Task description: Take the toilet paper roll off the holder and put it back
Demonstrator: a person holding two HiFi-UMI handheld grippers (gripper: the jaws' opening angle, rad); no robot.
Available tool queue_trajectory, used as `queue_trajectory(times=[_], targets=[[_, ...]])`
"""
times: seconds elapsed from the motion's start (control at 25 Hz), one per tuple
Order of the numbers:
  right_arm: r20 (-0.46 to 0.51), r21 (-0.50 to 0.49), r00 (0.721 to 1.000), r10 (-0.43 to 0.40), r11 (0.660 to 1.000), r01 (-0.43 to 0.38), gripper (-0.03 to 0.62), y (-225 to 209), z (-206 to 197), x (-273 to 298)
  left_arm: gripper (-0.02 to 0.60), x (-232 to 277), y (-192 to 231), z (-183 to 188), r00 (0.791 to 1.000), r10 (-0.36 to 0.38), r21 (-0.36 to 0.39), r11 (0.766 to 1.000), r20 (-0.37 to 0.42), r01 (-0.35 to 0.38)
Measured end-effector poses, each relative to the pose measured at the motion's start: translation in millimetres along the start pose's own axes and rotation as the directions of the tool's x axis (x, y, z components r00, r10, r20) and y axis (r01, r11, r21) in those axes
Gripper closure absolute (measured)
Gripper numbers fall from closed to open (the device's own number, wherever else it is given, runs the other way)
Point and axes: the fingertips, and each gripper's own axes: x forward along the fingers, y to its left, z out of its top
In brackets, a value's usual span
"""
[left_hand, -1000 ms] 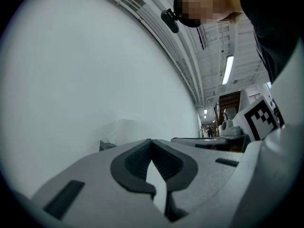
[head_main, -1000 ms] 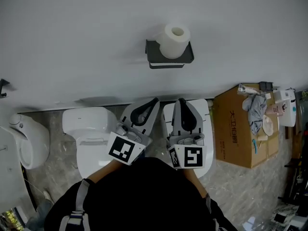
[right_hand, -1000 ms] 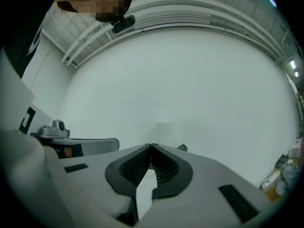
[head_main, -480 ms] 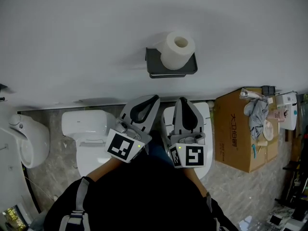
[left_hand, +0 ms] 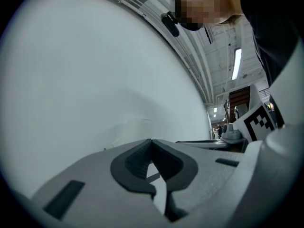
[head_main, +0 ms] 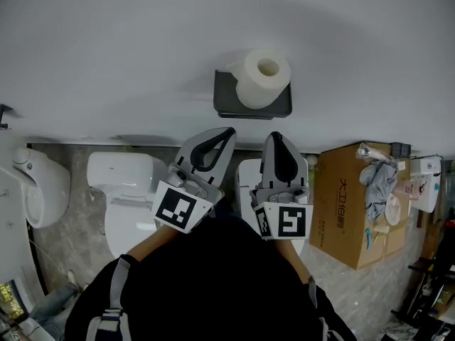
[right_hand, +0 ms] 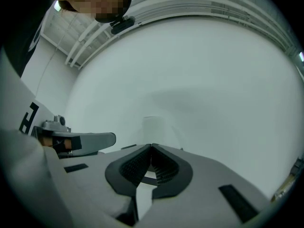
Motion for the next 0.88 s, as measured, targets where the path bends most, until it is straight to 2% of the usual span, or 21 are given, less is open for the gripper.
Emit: queue_trajectory(times=[0.6,0.72,0.88], targets=[[0.026,0.005,0.991,0.133,0.991,-0.133,0.571,-17.1,10.9,24.7,0.575,32.6,1.8,20.6,0.994,0.099,0.028,0.995,0.039,-0.100],[0.031,0.007,0.991,0.133,0.991,-0.134,0.571,-18.9,14.1,28.4,0.575,37.6,5.9,28.4,0.993,0.099,0.036,0.994,0.071,-0.101],[0.040,-0.005,0.992,0.118,0.993,-0.118,0.571,-22.2,18.3,34.0,0.575,44.8,10.5,29.0,0.995,0.085,0.029,0.996,0.050,-0.087]])
